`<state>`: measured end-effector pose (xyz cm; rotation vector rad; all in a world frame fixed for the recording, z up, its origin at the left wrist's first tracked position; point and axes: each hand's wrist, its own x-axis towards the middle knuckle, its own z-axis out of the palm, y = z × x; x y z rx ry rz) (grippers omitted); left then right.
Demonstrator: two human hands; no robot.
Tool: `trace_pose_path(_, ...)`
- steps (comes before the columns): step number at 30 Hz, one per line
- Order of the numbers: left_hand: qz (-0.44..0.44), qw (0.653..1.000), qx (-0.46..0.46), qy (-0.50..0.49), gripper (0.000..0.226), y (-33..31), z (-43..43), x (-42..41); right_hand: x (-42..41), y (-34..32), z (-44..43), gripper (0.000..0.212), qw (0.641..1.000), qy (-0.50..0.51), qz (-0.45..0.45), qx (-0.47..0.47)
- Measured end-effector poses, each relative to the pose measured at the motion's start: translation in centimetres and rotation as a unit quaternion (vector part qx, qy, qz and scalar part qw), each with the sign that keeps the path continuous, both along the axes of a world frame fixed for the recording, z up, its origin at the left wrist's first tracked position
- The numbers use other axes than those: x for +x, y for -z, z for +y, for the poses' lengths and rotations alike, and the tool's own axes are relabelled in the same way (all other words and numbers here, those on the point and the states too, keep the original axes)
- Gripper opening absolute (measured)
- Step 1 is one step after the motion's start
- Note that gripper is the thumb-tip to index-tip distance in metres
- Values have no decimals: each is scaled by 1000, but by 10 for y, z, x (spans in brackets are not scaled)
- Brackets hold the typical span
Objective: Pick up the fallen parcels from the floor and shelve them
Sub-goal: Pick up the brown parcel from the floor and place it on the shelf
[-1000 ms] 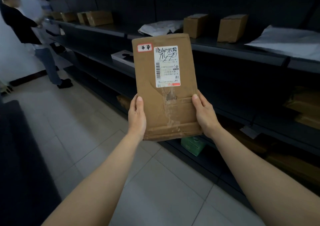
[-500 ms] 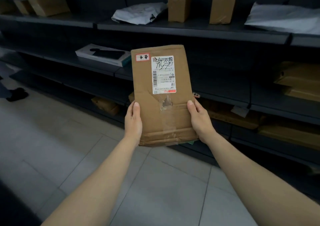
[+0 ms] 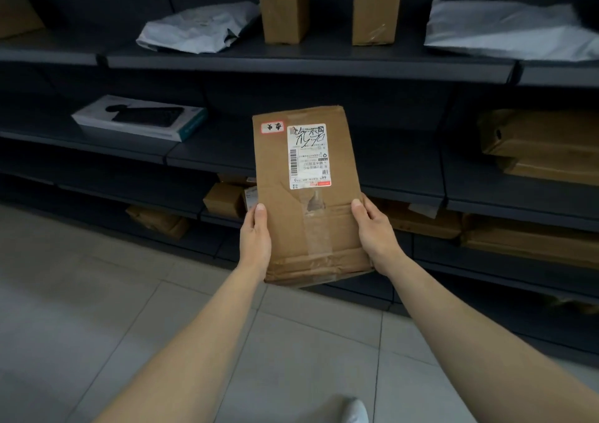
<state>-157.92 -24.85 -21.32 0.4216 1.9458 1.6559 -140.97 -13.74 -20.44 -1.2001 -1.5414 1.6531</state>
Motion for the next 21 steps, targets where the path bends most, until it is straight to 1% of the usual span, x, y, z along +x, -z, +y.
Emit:
trace_pose_path(4,-7,1000,-11,19,51,3,42,-8,-4,3,39,53,1000,12,-2,-9)
trace_pose_path(8,-15,999,-18,38,52,3,84,-11,-3,1,74,57,999,36,-6,-20)
trace_pose_path(13,-34,997,-26,67,53,3,132,-18,-4,5,111,54,998,63,-5,-29)
trace_pose_path(18,-24,994,-52,90,39,5,184,-38,-17,7,149,54,995,94,-15,-43)
trace_pose_path(21,-6,992,-56,112,39,6,214,-52,-29,8,172,50,993,114,-19,-37)
